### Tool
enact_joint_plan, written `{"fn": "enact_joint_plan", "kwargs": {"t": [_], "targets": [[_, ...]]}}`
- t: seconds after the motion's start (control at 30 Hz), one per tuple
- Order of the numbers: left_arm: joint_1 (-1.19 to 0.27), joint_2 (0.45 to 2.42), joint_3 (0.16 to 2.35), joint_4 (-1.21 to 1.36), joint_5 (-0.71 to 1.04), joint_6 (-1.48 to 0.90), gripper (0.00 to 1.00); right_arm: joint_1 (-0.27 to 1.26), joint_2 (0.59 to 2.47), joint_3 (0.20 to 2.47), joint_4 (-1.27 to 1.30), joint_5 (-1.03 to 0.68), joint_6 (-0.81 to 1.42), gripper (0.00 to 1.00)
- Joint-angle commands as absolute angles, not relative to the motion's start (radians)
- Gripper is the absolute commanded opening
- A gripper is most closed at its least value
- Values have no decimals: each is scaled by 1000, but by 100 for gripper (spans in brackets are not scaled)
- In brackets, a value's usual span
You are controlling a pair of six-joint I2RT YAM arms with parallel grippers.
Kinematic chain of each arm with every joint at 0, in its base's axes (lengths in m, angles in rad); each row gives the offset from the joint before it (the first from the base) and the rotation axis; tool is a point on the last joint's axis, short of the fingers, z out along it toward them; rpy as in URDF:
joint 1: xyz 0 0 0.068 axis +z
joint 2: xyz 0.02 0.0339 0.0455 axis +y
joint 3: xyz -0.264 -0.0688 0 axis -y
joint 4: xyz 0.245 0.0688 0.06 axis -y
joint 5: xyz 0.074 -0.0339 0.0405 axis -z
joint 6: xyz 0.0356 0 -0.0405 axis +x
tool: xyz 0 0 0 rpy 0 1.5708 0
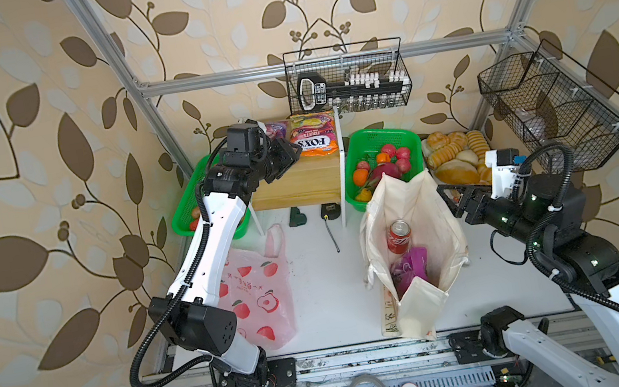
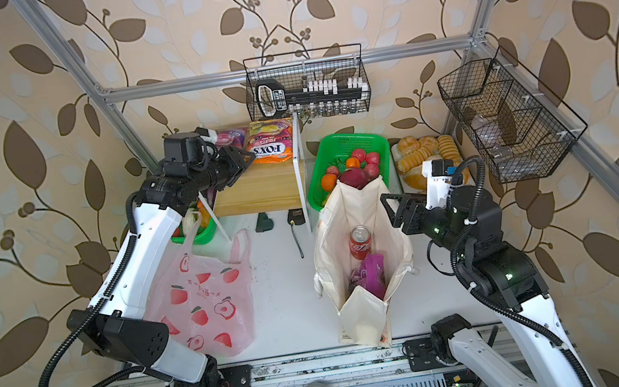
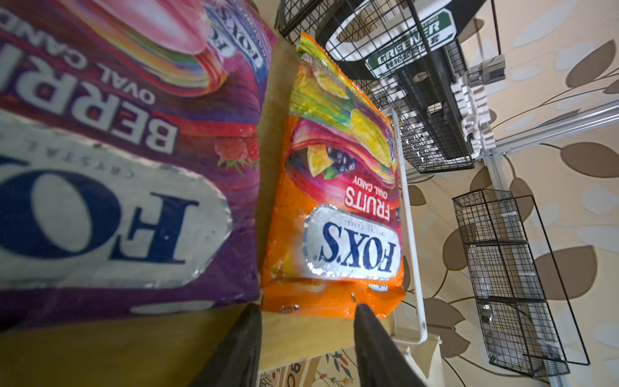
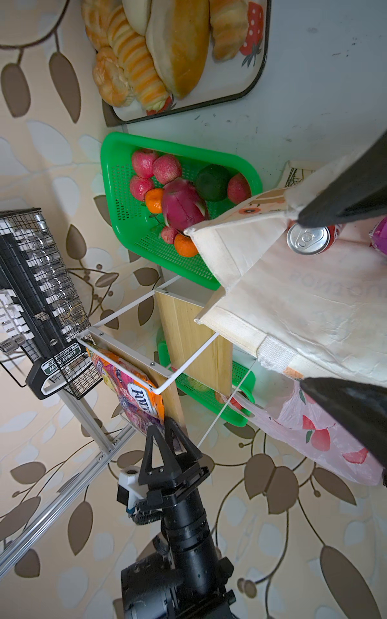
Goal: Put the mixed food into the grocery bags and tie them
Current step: 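Raise the left gripper and reach it toward the orange FOX'S fruits candy bag, then grasp the orange FOX'S fruits candy bag on the shelf with the left gripper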
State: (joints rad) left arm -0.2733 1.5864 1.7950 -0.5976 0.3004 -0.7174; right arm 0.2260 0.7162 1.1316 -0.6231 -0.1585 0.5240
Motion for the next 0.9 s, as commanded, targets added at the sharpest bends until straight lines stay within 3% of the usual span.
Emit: {"fn": "enact_joint_plan", "kwargs": {"t": [0.0, 0.23, 0.43, 0.87], "targets": [[-267, 1549, 1771, -517, 311, -767, 44, 222, 700, 1135, -601, -167, 538, 71], [-267, 1513, 1699, -445, 285, -808, 34, 222, 692, 1126, -600, -164, 541, 71], [-267, 1496, 1680, -415, 331, -844, 1, 222, 691, 1122, -594, -163, 550, 71], [-267, 1287, 1527, -494, 380, -853, 0, 222, 689, 1100, -564, -161, 565, 71]]}}
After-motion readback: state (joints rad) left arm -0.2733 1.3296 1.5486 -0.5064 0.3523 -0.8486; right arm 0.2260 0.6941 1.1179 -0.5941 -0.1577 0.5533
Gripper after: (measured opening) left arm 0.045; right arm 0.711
